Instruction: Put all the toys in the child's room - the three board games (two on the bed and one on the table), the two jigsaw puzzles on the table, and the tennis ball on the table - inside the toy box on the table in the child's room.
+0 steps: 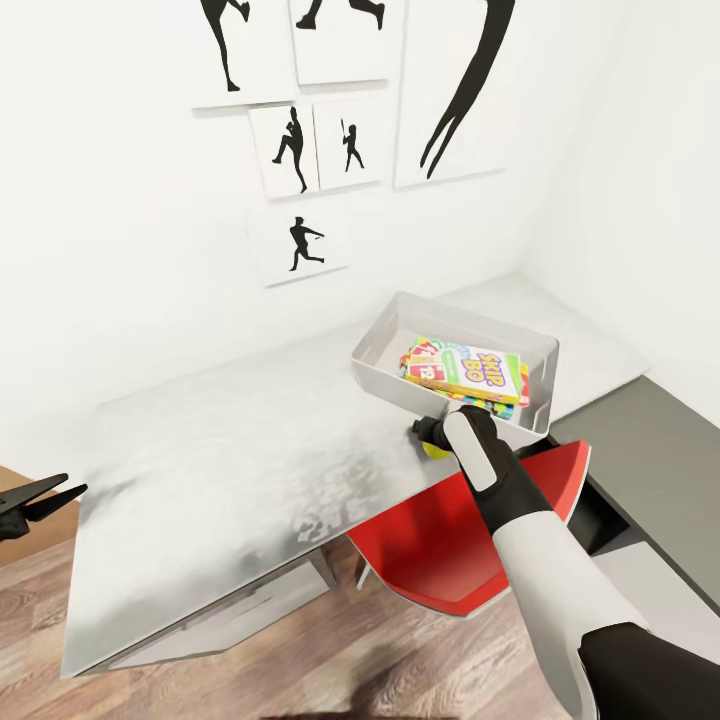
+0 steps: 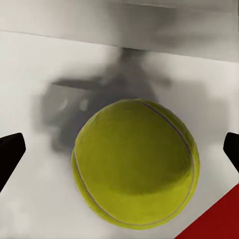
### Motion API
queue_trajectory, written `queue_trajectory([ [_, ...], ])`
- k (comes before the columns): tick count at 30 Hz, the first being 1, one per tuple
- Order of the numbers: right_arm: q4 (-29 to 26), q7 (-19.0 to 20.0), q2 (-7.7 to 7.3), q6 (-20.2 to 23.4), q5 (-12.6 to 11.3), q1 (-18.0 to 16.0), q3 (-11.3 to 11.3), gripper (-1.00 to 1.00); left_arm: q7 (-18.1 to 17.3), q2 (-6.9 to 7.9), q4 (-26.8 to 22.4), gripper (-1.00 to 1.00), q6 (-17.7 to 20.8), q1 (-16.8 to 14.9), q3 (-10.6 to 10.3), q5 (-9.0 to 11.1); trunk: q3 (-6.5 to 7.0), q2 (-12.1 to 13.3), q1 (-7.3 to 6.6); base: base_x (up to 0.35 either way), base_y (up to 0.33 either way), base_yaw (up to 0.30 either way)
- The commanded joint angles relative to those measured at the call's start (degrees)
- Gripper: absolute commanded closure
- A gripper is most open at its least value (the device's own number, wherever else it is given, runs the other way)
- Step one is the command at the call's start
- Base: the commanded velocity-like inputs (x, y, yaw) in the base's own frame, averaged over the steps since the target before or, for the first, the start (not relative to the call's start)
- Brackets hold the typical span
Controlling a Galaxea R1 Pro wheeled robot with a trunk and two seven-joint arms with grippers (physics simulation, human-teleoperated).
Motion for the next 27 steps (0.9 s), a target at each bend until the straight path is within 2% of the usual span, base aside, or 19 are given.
queue_trajectory([
  [1, 0.0, -0.6, -0.01, 0.1, -0.6, 0.0, 0.1, -1.0, -0.2, 0.01, 0.0, -1.0, 0.6, 0.0, 0.0, -0.1, -0.09, -0.1, 0.03, 0.0, 0.0, 0.0],
  [21, 1.5, -0.6, 0.03, 0.1, -0.6, -0.1, 0.1, -1.0, -0.2, 0.06, 0.0, -1.0, 0.6, 0.0, 0.0, -0.1, -0.09, -0.1, 0.03, 0.0, 0.0, 0.0],
  [22, 1.5, -0.6, 0.03, 0.1, -0.6, -0.1, 0.1, 1.0, -0.2, 0.06, 0.0, -1.0, 0.6, 0.0, 0.0, -0.1, -0.09, -0.1, 0.03, 0.0, 0.0, 0.0],
  [27, 1.5, -0.6, 0.04, 0.3, -0.6, -0.1, 0.1, 1.0, -0.2, 0.06, 0.0, -1.0, 0.6, 0.0, 0.0, -0.1, -0.09, -0.1, 0.03, 0.0, 0.0, 0.0],
])
